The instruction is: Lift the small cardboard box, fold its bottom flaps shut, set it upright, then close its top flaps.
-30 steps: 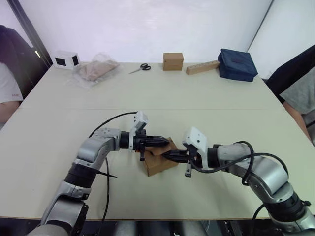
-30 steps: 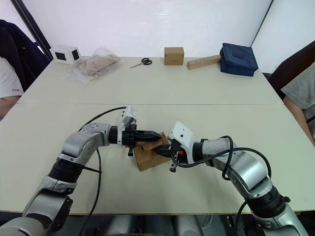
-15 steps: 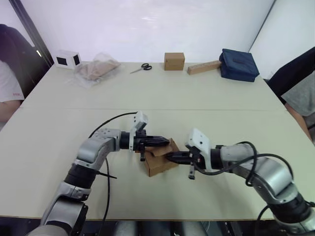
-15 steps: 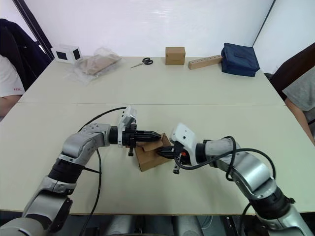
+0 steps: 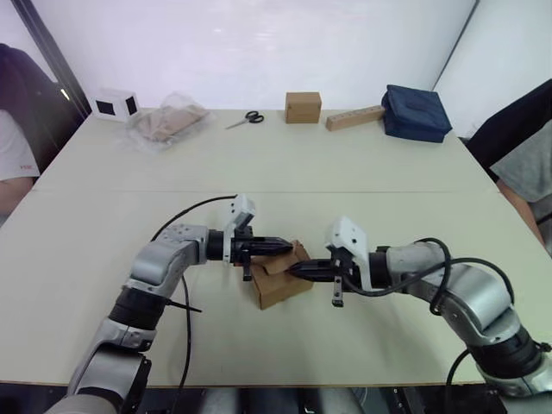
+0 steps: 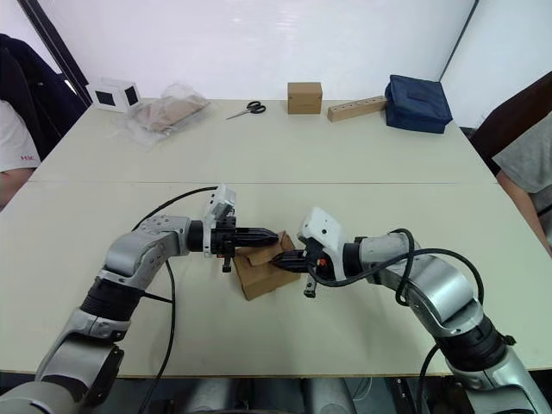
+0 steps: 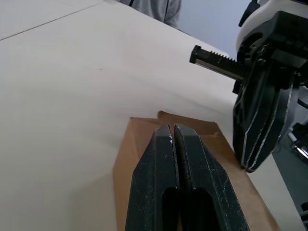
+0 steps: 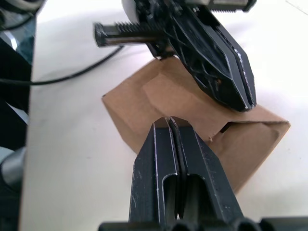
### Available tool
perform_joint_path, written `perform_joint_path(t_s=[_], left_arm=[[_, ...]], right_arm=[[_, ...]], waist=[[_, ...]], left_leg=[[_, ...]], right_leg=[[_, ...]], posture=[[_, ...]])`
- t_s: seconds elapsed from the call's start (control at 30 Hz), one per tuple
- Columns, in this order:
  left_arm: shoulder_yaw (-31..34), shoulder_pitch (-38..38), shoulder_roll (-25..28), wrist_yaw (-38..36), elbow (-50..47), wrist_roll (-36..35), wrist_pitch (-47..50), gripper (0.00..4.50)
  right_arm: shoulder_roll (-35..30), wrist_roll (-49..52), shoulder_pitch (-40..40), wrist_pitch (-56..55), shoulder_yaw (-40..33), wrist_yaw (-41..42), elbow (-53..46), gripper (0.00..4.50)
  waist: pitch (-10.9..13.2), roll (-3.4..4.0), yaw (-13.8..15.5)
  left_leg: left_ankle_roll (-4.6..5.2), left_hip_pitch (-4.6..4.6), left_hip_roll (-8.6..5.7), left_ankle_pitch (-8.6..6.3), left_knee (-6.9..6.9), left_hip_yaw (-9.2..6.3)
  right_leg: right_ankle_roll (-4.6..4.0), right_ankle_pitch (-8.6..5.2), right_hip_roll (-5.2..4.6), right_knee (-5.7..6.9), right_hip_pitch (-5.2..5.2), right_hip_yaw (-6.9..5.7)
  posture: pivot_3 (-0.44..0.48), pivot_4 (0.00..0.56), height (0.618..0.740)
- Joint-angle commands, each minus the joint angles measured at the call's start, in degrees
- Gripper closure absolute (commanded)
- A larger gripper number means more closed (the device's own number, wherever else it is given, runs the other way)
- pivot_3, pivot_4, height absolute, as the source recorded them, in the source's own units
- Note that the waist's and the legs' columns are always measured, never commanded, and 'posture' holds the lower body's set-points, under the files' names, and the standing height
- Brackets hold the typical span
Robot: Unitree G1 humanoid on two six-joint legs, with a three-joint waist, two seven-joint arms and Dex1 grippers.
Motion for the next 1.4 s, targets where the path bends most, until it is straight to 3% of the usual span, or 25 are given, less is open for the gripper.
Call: perform_joint_path(t_s=[0.03, 1.0, 1.23, 1.4], left_arm=[[0.57, 0.62, 0.47, 0.5, -2.93, -0.82, 0.73, 4.42], [2.82, 2.66, 2.49, 2.55, -6.43, -2.93, 1.79, 4.42], [1.89, 4.08, 5.34, 0.75, -8.33, -1.61, 0.2, 4.42], [-0.35, 6.91, 8.16, -0.5, -9.27, 1.24, -2.82, 4.42]], right_arm=[[0.45, -1.37, -0.88, -2.27, 0.99, 1.33, 0.83, 4.5], [5.74, -6.62, -4.09, -6.15, 2.98, 2.77, 8.2, 4.5], [3.51, -3.29, -1.24, -3.16, -1.19, 2.47, 2.32, 4.5], [2.77, 4.15, -0.16, 1.27, -8.57, 1.78, -2.9, 4.5]], waist=[[0.0, 0.0, 0.0], [0.0, 0.01, 0.0], [0.01, 0.02, 0.01], [0.01, 0.02, 0.01]], left_leg=[[0.0, 0.0, 0.0, 0.0, 0.0, 0.0], [0.0, 0.03, 0.01, 0.0, 0.0, 0.01], [0.0, 0.02, 0.01, 0.0, 0.0, 0.01], [0.0, 0.0, 0.01, 0.0, 0.0, 0.01]], right_leg=[[0.0, 0.0, 0.0, 0.0, 0.0, 0.0], [0.0, 0.0, -0.01, 0.04, 0.01, 0.0], [0.0, 0.0, -0.02, 0.03, 0.0, 0.0], [-0.01, 0.0, -0.05, 0.02, -0.02, 0.0]], posture=[[0.0, 0.15, 0.74], [0.0, 0.15, 0.74], [0.0, 0.15, 0.74], [0.0, 0.15, 0.74]])
